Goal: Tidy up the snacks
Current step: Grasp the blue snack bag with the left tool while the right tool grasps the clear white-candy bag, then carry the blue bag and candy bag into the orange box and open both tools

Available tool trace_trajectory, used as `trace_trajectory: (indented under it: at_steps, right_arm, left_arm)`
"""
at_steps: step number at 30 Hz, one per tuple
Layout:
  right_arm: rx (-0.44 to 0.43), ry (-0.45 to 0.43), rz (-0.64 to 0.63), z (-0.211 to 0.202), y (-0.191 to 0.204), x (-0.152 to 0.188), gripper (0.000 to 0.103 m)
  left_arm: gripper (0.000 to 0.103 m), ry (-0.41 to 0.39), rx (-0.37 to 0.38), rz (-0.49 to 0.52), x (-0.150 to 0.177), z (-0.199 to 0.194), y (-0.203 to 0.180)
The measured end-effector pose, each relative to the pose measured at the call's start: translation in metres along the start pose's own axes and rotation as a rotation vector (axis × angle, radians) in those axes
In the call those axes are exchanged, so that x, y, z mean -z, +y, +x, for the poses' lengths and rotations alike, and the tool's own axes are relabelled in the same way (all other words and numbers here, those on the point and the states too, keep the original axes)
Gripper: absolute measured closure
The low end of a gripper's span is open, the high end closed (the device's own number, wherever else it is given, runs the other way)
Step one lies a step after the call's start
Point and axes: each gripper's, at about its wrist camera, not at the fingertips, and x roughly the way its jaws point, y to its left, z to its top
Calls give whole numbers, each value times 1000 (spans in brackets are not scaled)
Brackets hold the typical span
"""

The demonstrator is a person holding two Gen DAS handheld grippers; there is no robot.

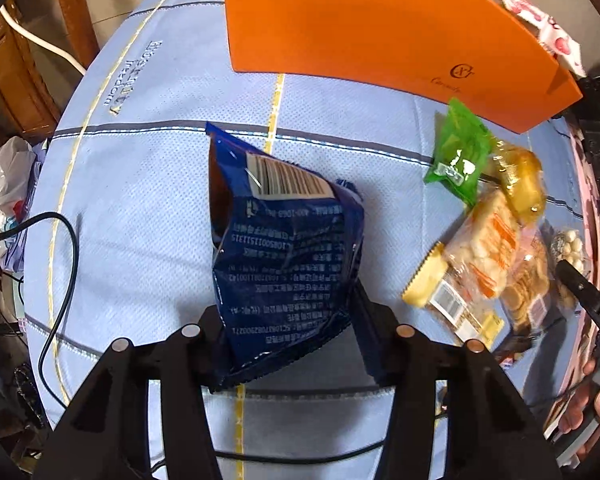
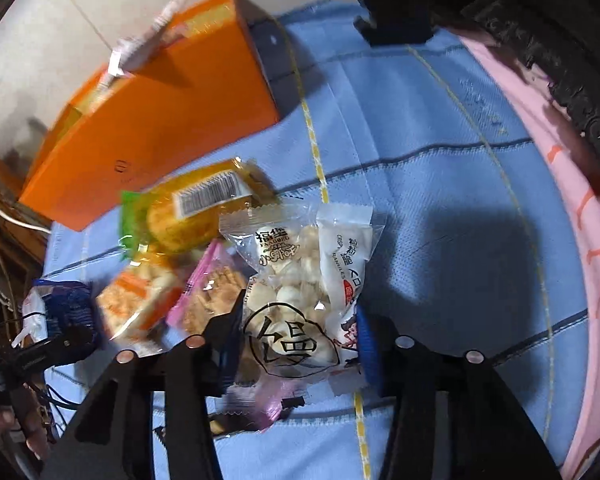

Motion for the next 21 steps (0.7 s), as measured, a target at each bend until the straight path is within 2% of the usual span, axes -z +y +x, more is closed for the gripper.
trace_trajectory:
  at_steps: [2,6,15,21]
  right_arm:
    - [-25,-26,-13,-15,0,6,55]
    - [-22,-82,-60,-44,2,18,55]
    - [-58,-134,-97,-75,10,25,55]
    - [-101,-199,-163,-101,33,17,55]
  left_arm:
    - [55,-13,9,5,5,-10,4]
    - [55,-35,20,3,13,-27,12]
    - [56,-87,49,19,24,-65,26]
    - [57,-140,80,35,11,-85,1]
